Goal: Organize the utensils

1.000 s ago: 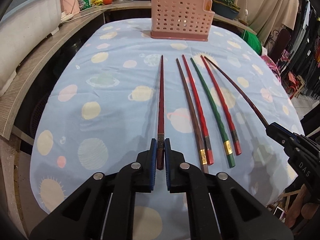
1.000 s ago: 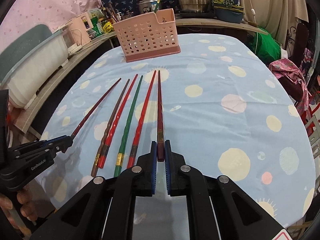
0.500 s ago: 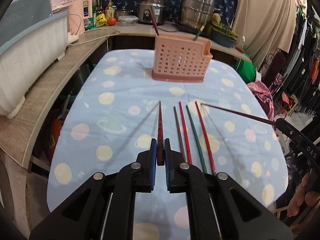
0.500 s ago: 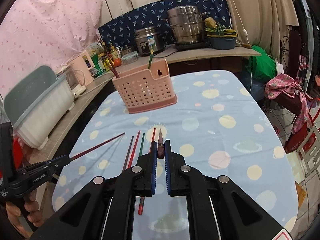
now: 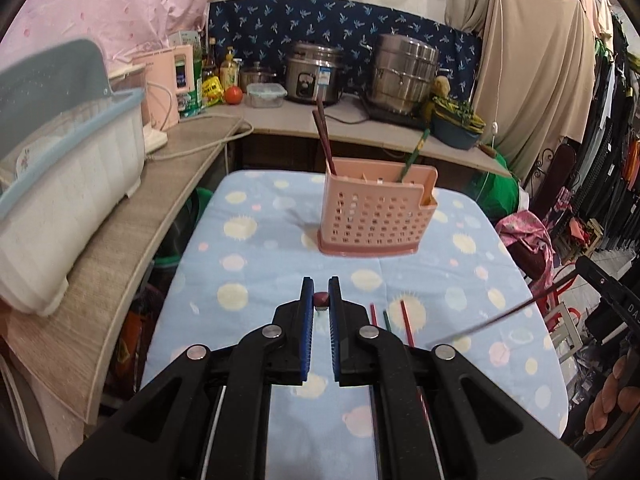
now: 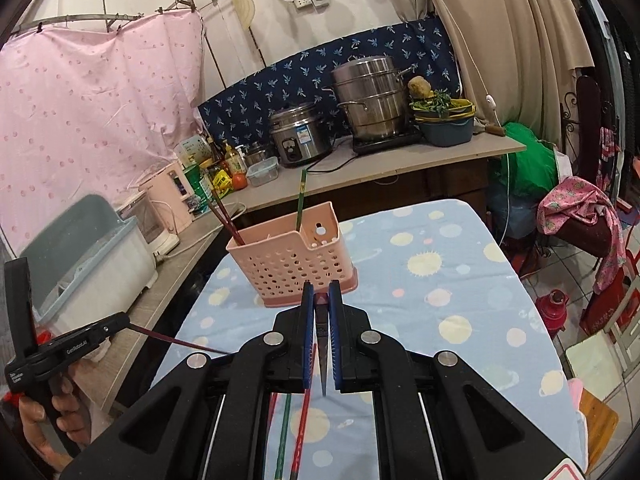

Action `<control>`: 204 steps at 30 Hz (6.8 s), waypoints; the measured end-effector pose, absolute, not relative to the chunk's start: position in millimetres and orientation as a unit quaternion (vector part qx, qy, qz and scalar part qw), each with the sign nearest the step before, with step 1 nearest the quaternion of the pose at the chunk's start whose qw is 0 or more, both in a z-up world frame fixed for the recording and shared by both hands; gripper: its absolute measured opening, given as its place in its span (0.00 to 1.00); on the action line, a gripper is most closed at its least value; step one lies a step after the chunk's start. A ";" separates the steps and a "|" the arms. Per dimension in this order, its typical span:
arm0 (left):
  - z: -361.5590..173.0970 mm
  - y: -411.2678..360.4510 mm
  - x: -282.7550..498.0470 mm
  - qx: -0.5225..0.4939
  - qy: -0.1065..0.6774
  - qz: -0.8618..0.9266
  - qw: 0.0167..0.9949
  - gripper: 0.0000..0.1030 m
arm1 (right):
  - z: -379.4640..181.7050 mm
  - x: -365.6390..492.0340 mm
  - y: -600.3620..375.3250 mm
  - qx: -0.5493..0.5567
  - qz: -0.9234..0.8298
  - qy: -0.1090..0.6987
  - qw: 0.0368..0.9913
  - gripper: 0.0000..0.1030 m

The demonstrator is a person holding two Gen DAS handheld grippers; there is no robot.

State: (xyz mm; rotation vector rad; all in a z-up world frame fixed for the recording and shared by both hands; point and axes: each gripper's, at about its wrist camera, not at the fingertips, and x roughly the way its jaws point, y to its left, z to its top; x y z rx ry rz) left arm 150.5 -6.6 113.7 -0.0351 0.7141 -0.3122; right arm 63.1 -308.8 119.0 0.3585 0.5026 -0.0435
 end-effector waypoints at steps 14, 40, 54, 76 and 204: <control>201.9 -27.0 212.7 -0.039 0.262 -0.167 0.950 0.07 | 194.1 135.2 -327.5 0.211 0.017 0.148 0.966 0.07; 202.4 -71.8 330.6 -0.065 0.227 -0.148 0.960 0.07 | 159.4 281.7 -329.1 0.222 0.012 0.183 0.958 0.07; 161.0 -79.8 342.0 -0.065 0.260 -0.143 0.953 0.12 | 128.6 293.3 -322.4 0.208 0.007 0.221 0.953 0.12; 172.3 -62.5 268.4 -0.035 0.240 -0.134 0.961 0.46 | 148.0 203.3 -302.3 0.179 0.010 0.201 0.963 0.37; -7.5 -14.9 82.0 -0.014 0.456 -0.166 0.874 0.07 | 5.2 5.8 -246.4 0.159 -0.023 0.379 0.911 0.07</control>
